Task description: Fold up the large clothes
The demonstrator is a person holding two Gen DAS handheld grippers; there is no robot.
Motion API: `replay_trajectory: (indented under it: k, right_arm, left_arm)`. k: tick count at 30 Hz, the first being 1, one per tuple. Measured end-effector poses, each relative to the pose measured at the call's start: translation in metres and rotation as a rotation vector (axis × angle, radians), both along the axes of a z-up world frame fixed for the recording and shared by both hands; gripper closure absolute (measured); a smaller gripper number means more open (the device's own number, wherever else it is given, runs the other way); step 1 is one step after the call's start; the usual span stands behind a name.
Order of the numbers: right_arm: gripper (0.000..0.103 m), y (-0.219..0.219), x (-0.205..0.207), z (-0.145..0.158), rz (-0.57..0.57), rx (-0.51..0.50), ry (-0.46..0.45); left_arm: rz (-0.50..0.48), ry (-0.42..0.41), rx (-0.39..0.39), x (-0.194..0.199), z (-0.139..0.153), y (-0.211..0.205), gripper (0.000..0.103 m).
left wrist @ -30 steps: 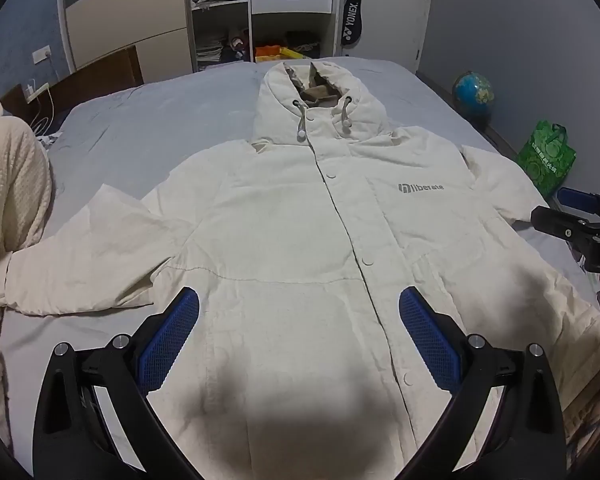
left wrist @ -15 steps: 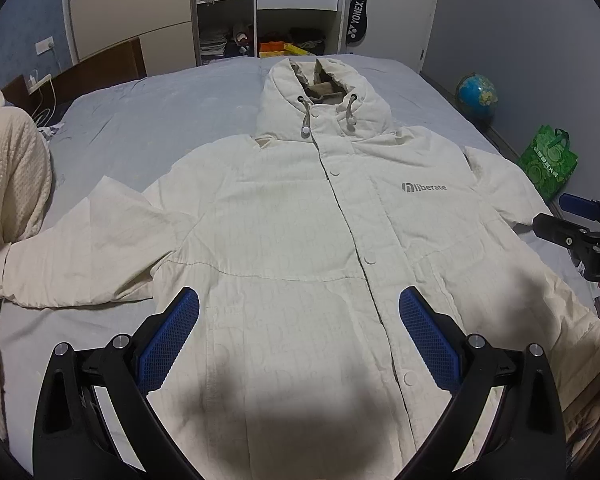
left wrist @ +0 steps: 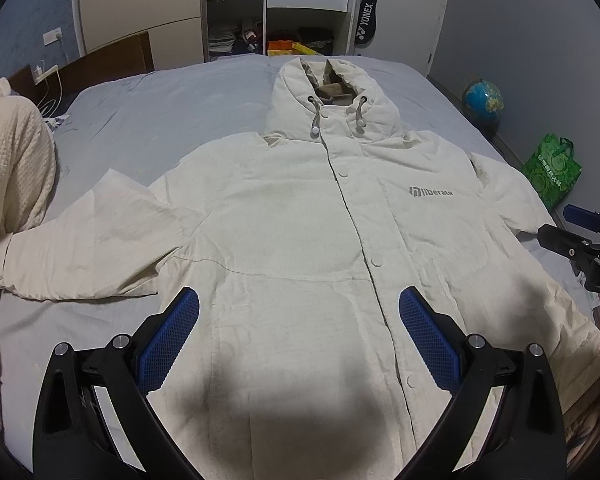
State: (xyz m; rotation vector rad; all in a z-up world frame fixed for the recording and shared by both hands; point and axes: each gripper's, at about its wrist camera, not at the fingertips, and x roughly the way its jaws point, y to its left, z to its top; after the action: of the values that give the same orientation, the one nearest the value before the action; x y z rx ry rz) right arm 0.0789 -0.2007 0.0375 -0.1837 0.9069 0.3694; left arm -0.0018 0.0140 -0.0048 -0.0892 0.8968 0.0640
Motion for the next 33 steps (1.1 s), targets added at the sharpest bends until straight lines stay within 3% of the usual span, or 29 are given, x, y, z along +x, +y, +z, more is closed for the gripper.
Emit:
replay_trajectory:
  k: [33]
  right_arm:
    - [0.006, 0.0010, 0.0005, -0.0013, 0.001, 0.004, 0.005]
  left_arm:
    - [0.006, 0.014, 0.003, 0.0024, 0.0015, 0.0022, 0.007]
